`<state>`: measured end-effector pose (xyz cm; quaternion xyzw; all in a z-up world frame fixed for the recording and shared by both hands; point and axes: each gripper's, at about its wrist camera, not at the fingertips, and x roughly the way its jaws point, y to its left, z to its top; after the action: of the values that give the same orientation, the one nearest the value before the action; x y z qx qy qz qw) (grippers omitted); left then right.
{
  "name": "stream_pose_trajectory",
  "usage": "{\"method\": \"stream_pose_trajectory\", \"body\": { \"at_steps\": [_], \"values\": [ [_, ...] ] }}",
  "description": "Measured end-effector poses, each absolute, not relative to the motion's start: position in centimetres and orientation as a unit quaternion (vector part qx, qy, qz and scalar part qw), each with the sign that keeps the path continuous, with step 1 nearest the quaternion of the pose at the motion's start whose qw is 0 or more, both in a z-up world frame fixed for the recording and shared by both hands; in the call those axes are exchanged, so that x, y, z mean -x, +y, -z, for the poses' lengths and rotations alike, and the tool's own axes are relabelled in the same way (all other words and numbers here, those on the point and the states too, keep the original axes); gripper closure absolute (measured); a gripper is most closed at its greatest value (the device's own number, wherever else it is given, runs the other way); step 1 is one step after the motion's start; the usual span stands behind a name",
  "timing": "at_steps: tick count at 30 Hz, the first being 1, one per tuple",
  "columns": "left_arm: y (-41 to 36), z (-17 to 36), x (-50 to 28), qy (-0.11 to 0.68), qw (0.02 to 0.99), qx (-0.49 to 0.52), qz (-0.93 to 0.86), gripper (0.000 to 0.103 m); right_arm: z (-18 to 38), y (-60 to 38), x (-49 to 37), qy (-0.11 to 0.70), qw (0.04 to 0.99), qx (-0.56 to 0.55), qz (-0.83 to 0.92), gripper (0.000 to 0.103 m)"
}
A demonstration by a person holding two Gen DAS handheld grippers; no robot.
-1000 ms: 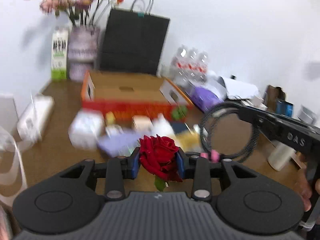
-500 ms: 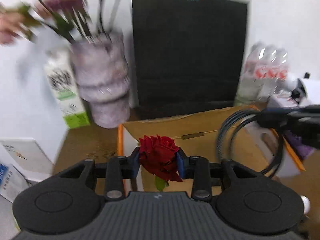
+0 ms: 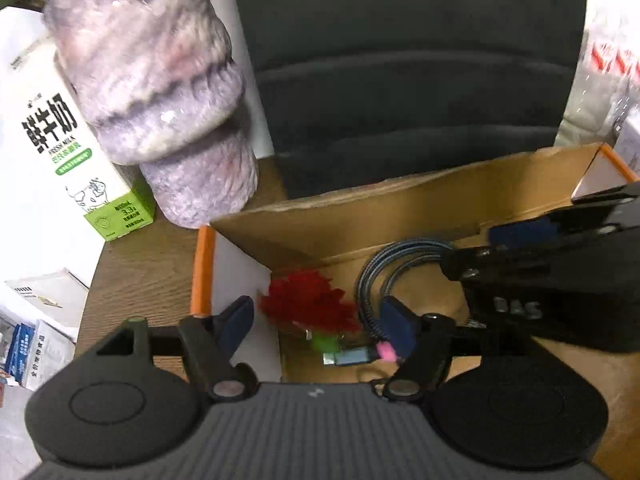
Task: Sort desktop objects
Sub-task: 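Carry the rose and cable into the cardboard box and open both tools, then withdraw both tools from the box back toward the table items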
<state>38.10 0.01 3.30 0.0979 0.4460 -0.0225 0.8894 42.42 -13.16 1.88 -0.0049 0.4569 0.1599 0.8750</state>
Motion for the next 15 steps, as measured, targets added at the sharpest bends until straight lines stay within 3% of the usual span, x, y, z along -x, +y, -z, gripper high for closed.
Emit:
{"method": "stream_pose_trajectory", "body": {
  "at_steps": [2, 6, 8, 10, 15],
  "values": [
    [0.4, -4.2, -37.6, 0.444, 0.891, -0.089, 0.018, 0.027, -3.2, -14.1, -41.5, 0.450, 0.880, -0.002, -0.155, 0.048],
    [1.6, -7.8, -35.7, 0.445, 0.895, -0.044, 0.001, 0.023, -6.4, -15.6, -38.8, 0.430, 0.891, 0.017, -0.143, 0.045],
    [1.7, -9.8, -34.3, 0.438, 0.898, -0.034, -0.008, 0.020, -8.1, -16.5, -37.4, 0.423, 0.896, 0.025, -0.135, 0.037],
    [1.7, -11.8, -32.3, 0.420, 0.907, -0.030, -0.017, 0.014, -9.4, -17.3, -35.6, 0.415, 0.900, 0.029, -0.128, 0.035],
    [0.8, -14.4, -27.3, 0.397, 0.916, -0.052, -0.035, 0.012, -11.3, -19.3, -30.6, 0.394, 0.910, 0.029, -0.125, 0.027]
  ]
}}
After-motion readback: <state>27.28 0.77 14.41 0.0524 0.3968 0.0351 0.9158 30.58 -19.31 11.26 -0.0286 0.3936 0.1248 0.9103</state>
